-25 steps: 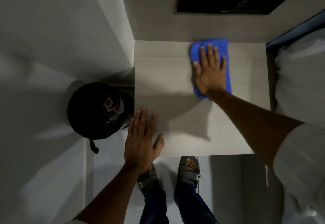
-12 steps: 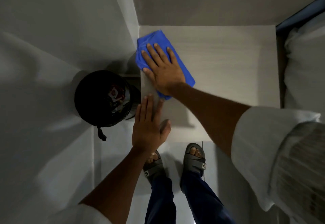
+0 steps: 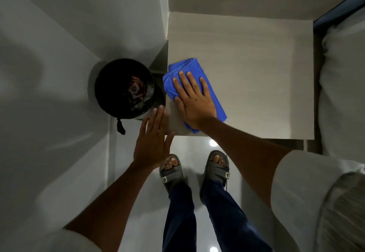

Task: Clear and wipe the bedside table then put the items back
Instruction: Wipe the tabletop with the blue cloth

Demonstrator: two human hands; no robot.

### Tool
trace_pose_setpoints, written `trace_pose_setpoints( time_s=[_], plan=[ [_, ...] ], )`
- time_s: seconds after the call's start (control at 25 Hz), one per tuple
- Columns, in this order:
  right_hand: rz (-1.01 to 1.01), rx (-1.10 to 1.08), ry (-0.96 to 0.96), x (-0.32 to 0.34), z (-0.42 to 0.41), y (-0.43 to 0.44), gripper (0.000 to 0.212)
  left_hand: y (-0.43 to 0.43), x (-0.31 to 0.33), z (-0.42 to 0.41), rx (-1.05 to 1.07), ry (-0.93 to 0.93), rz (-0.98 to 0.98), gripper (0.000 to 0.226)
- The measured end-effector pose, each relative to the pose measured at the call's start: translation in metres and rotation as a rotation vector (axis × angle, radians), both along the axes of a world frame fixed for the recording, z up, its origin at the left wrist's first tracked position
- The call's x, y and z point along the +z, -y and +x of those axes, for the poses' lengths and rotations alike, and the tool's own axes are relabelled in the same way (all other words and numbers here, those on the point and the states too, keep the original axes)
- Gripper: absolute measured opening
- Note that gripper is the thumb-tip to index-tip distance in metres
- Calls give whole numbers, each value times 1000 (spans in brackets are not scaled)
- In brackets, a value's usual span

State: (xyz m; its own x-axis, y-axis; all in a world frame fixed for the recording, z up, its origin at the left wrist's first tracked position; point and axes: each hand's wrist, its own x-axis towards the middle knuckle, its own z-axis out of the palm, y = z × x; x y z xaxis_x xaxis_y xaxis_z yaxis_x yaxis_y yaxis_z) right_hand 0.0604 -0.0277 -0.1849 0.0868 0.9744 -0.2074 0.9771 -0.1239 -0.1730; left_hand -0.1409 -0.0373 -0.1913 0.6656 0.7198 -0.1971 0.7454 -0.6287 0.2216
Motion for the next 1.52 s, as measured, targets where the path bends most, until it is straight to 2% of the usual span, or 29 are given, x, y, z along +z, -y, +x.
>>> trace_pose_setpoints(
  time_s=[0.16, 0.4, 0.72, 0.92, 1.04, 1.2, 1.52],
  plan=[
    [12, -2, -22, 0, -19, 17, 58, 9, 8, -15, 44, -66, -4, 69],
    [18, 40, -43, -1, -19, 54, 58, 12, 21, -2, 6, -55, -37, 68],
    [-27, -289, 3, -1, 59, 108, 60, 4, 15, 69, -200, -28, 50, 71],
    [-74, -537, 28, 5, 124, 170, 59, -10, 13, 92, -224, -87, 97, 92],
    [-128, -649, 13, 12, 164, 195, 62, -27, 8, 96, -221, -88, 53, 105],
    [-170, -646, -6, 14, 202, 180, 66, -34, 3, 95, -239, -132, 4, 111],
    [-153, -621, -8, 6, 258, 76, 66, -33, 4, 96, -295, -96, 56, 108]
  ],
)
